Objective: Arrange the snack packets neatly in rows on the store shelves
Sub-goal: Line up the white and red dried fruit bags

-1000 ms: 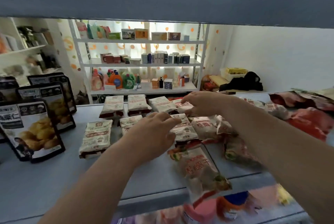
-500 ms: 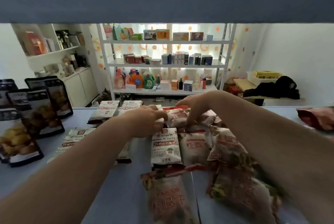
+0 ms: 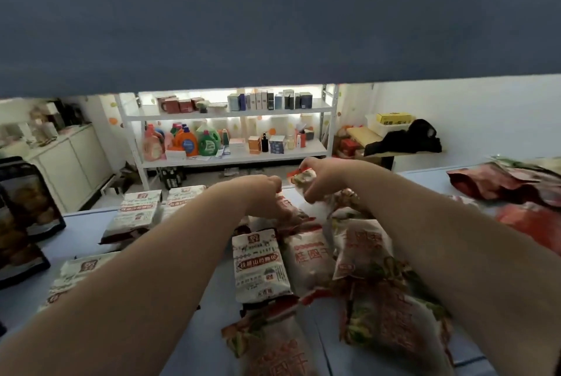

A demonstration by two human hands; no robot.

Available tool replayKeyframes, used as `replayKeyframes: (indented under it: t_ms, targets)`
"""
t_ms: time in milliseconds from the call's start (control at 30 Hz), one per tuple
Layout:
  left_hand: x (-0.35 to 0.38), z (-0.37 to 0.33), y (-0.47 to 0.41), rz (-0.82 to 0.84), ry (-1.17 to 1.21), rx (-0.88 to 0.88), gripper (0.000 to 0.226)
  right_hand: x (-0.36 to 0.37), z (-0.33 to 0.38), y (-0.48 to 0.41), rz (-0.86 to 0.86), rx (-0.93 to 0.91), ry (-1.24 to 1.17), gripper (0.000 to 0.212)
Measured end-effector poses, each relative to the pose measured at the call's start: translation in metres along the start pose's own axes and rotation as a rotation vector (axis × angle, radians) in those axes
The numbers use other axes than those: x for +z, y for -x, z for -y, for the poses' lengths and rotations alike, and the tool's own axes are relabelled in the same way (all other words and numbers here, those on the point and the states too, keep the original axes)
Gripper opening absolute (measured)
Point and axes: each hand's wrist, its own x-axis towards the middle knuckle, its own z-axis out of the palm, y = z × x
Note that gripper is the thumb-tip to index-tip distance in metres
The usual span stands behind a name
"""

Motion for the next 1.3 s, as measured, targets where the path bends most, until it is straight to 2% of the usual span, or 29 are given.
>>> replayKeyframes:
  t_ms: [100,200,333,433,600,667,733,800,833,900,933,967,1033,1067,1133,1200,1300]
  targets:
    - [0.003,-0.006,-0.013,0.058,-0.022,0.015,0.078,-0.006,-0.016,0.009,-0.139,0.040,-0.087,0.106]
    - [0.003,-0.011,-0.019,0.102,0.012,0.015,0.087,0.001,-0.035,0.013,-0.104,0.108,-0.086,0.105]
    - [0.000,-0.012,-0.025,0.115,0.107,0.003,0.081,-0.003,-0.059,0.017,-0.046,0.145,-0.120,0.100]
    - [-0.003,-0.019,-0.032,0.066,0.140,-0.007,0.079,-0.015,-0.072,0.018,-0.015,0.131,-0.202,0.088]
    - [-0.006,-0.024,-0.038,0.103,0.220,-0.078,0.078,-0.025,-0.085,0.007,-0.018,0.094,-0.280,0.073]
    - [-0.004,-0.028,-0.041,0.069,0.230,-0.074,0.073,-0.027,-0.087,-0.001,-0.057,0.058,-0.360,0.074]
    - [-0.002,-0.035,-0.043,0.045,0.255,-0.062,0.073,-0.031,-0.087,-0.010,-0.191,-0.002,-0.400,0.076]
    - [0.001,-0.045,-0.047,0.028,0.271,-0.044,0.076,-0.033,-0.086,-0.016,-0.296,-0.041,-0.304,0.073]
    - [0.002,-0.051,-0.049,0.028,0.279,-0.040,0.080,-0.032,-0.085,-0.019,-0.288,-0.039,-0.226,0.068]
    - [0.005,-0.059,-0.051,0.044,0.308,-0.049,0.095,-0.023,-0.085,-0.024,-0.174,0.012,-0.057,0.061]
    - [0.007,-0.063,-0.053,0.054,0.324,-0.059,0.099,-0.017,-0.084,-0.024,-0.123,0.045,0.023,0.067]
    - [0.009,-0.066,-0.056,0.055,0.347,-0.068,0.094,-0.012,-0.083,-0.025,-0.094,0.070,0.092,0.075]
    - [0.015,-0.070,-0.060,0.043,0.382,-0.090,0.068,-0.007,-0.081,-0.026,-0.083,0.088,0.193,0.089]
    - [0.018,-0.071,-0.062,0.040,0.369,-0.106,0.063,-0.004,-0.080,-0.025,-0.099,0.074,0.235,0.088]
    - [0.024,-0.072,-0.064,0.049,0.275,-0.128,0.062,0.000,-0.081,-0.024,-0.116,-0.032,0.303,0.072]
    - [0.029,-0.072,-0.066,0.044,0.192,-0.118,0.063,0.006,-0.082,-0.021,-0.047,-0.089,0.292,0.060]
    - [0.034,-0.070,-0.069,0.046,0.130,-0.107,0.063,0.017,-0.085,-0.019,0.013,-0.024,0.216,0.061]
